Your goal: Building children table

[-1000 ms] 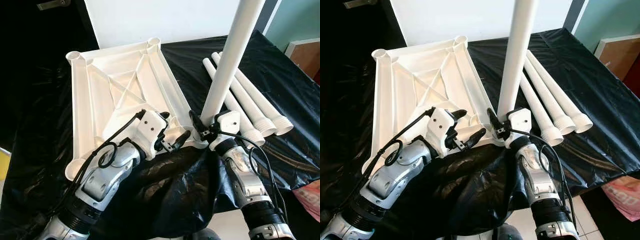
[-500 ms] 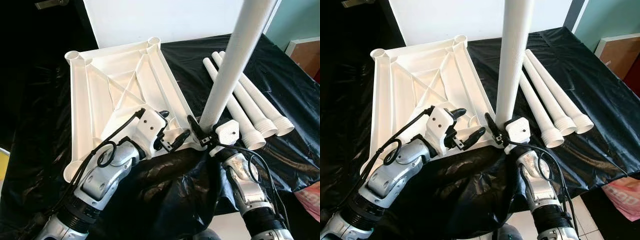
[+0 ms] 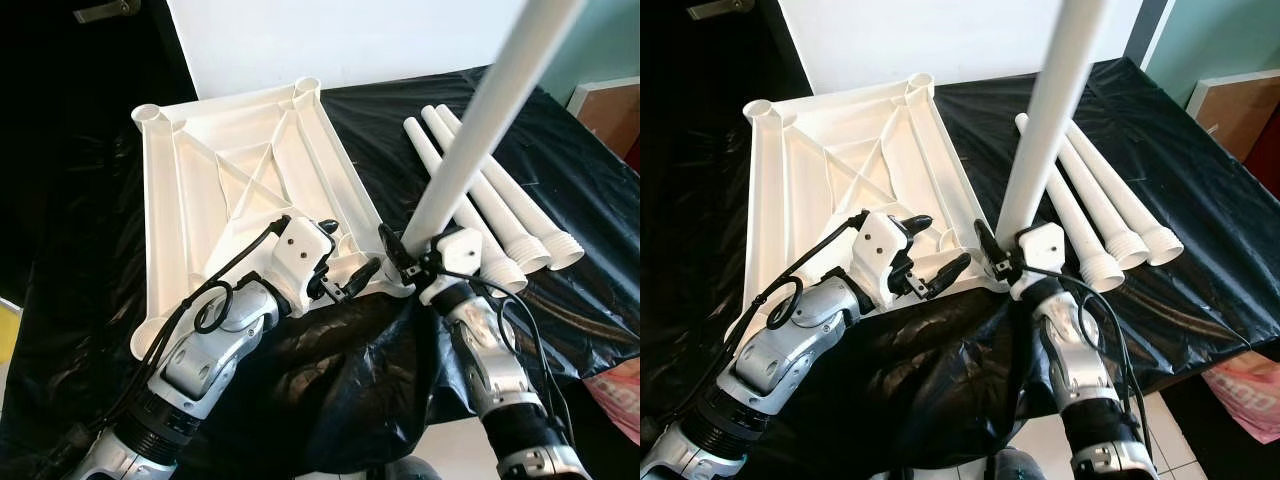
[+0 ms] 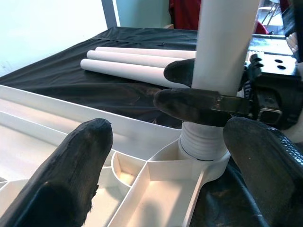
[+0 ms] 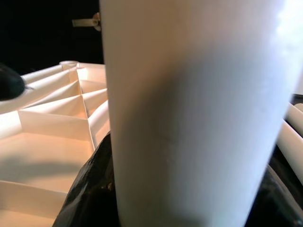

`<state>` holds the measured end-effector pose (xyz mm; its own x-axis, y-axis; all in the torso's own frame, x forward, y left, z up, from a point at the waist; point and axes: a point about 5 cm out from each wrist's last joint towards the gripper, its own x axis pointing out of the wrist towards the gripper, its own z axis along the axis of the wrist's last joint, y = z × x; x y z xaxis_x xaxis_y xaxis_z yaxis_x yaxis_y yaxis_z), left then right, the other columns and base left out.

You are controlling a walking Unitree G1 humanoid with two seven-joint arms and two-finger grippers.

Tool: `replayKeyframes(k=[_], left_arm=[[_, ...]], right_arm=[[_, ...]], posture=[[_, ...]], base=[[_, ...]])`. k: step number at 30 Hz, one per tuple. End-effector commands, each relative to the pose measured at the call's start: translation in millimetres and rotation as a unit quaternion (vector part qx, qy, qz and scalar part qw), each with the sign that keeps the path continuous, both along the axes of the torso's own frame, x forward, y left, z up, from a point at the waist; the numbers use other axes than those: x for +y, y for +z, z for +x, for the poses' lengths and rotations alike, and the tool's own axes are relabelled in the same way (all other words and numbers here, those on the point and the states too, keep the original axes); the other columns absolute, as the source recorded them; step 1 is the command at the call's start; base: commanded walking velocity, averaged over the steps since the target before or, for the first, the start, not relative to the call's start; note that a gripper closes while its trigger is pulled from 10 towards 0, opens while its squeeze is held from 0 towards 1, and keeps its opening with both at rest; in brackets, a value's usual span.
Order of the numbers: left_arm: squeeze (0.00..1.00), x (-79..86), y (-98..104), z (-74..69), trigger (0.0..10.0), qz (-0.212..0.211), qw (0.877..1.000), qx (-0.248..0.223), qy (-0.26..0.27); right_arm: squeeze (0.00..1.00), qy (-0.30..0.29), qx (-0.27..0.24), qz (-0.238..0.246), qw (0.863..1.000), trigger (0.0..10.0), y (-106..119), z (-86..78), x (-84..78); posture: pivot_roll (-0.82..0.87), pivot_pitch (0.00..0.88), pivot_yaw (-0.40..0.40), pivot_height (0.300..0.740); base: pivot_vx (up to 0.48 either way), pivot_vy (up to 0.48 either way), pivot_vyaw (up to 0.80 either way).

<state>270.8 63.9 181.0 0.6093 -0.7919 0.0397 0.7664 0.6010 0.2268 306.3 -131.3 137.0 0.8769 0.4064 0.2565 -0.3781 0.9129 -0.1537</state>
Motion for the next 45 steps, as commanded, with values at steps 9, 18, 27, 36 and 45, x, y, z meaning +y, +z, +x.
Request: replayKeyframes(k=[9, 18, 27, 36, 45], left_arm=[[0.0, -5.4, 0.0, -8.0, 10.0, 0.013, 0.997, 0.006, -0.074], [0.0, -5.4, -0.2, -8.5, 10.0, 0.012, 0.997, 0.005, -0.072], [0.0, -6.0, -0.2, -9.7, 10.0, 0.013, 0.997, 0.004, -0.074], [0.0, -7.1, -0.5, -10.1, 10.0, 0.006, 0.997, 0.01, -0.079], [1.0, -5.5, 10.8, -7.0, 10.0, -0.05, 0.993, 0.039, -0.104]], right_arm=[[0.0, 0.002, 0.133, -0.018, 0.991, 10.0, -40.2, -3.4, -1.0], [0.0, -0.015, 0.129, -0.013, 0.991, 10.0, -40.9, -4.9, -3.3], [0.0, -0.113, 0.094, 0.024, 0.989, 10.0, -32.1, -9.9, 4.8], [0.0, -0.125, 0.05, 0.016, 0.991, 10.0, -20.5, -15.5, 16.9], [0.0, -0.125, -0.02, 0.036, 0.991, 10.0, 19.5, -13.1, 3.7]], posture=[[0.02, 0.127, 0.018, 0.74], [0.02, 0.123, 0.014, 0.74], [0.03, 0.115, 0.005, 0.74], [0.02, 0.107, 0.001, 0.74], [0.02, 0.093, -0.011, 0.74]], base=[[0.0, 0.0, 0.0], [0.0, 0.0, 0.0], [0.0, 0.0, 0.0], [0.0, 0.0, 0.0], [0.0, 0.0, 0.0]])
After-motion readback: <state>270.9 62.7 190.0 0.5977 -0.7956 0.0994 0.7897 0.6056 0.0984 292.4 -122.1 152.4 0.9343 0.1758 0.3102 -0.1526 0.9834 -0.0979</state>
